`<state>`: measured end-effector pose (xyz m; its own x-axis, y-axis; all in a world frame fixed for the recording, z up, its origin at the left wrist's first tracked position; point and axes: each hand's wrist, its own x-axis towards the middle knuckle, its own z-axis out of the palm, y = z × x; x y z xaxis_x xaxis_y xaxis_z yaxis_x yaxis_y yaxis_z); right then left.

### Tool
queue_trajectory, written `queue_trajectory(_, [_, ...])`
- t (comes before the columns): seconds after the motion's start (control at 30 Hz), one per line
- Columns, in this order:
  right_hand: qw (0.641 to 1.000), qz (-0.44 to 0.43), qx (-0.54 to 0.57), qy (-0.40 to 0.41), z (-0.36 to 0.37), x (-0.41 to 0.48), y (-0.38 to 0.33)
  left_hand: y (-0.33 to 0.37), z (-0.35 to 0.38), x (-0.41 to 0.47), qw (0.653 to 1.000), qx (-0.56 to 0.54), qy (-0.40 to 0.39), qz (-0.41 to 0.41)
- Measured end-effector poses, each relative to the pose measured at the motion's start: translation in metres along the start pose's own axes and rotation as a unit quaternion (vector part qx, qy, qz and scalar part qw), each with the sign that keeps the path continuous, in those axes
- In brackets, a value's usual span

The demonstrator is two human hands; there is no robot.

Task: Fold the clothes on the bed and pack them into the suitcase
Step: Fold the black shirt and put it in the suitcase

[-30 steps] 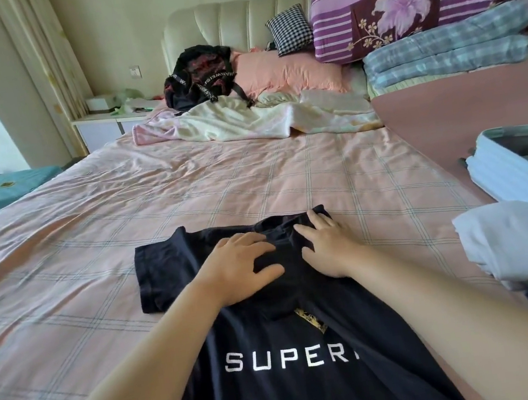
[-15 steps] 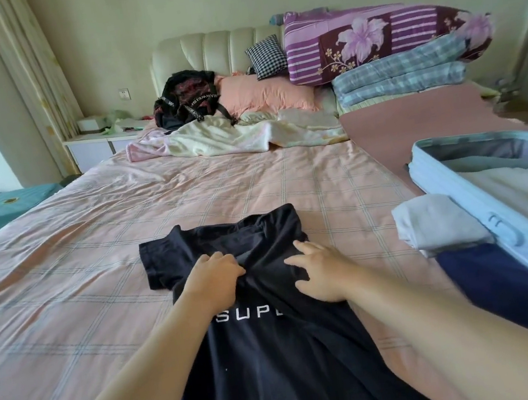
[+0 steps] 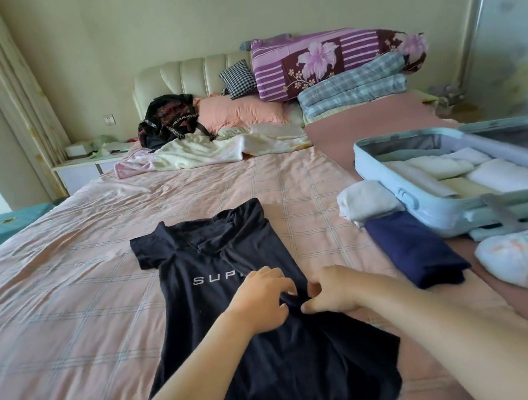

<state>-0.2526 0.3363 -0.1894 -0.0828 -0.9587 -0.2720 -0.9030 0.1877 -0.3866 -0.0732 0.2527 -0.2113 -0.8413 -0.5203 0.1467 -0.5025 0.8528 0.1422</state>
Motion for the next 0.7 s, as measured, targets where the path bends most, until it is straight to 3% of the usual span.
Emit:
queue_trajectory(0.17, [0.993, 0.026, 0.001, -0.119, 0.000, -0.043, 0.005, 0.017, -0.007, -0.017, 0.999, 0.042, -0.010, -0.020])
queue_trajectory(0.33, [0.992, -0.048, 0.040, -0.112, -0.009, -0.071, -0.027, 0.009, -0.014, -0.048, 0.996, 0.078, 0.002, -0.050])
queue_trajectory(0.47, [0.928, -0.056, 0.156, -0.333, 0.007, -0.080, -0.052, 0.011, -0.011, -0.075, 0.997, 0.073, -0.026, -0.027])
queue_trajectory(0.5, [0.921, -0.058, 0.150, -0.354, 0.011, -0.080, -0.055, 0.011, -0.010, -0.081, 0.996, 0.075, -0.037, -0.028])
queue_trajectory(0.57, [0.954, -0.071, 0.117, -0.266, 0.020, -0.076, -0.061, 0.008, -0.008, -0.089, 0.993, 0.086, -0.070, -0.045])
queue_trajectory(0.63, [0.991, -0.072, 0.069, -0.085, 0.027, -0.064, -0.062, 0.001, -0.009, -0.094, 0.989, 0.077, -0.095, -0.078])
queue_trajectory(0.7, [0.997, -0.073, -0.003, 0.009, 0.033, -0.051, -0.060, -0.008, -0.013, -0.094, 0.987, 0.050, -0.101, -0.113])
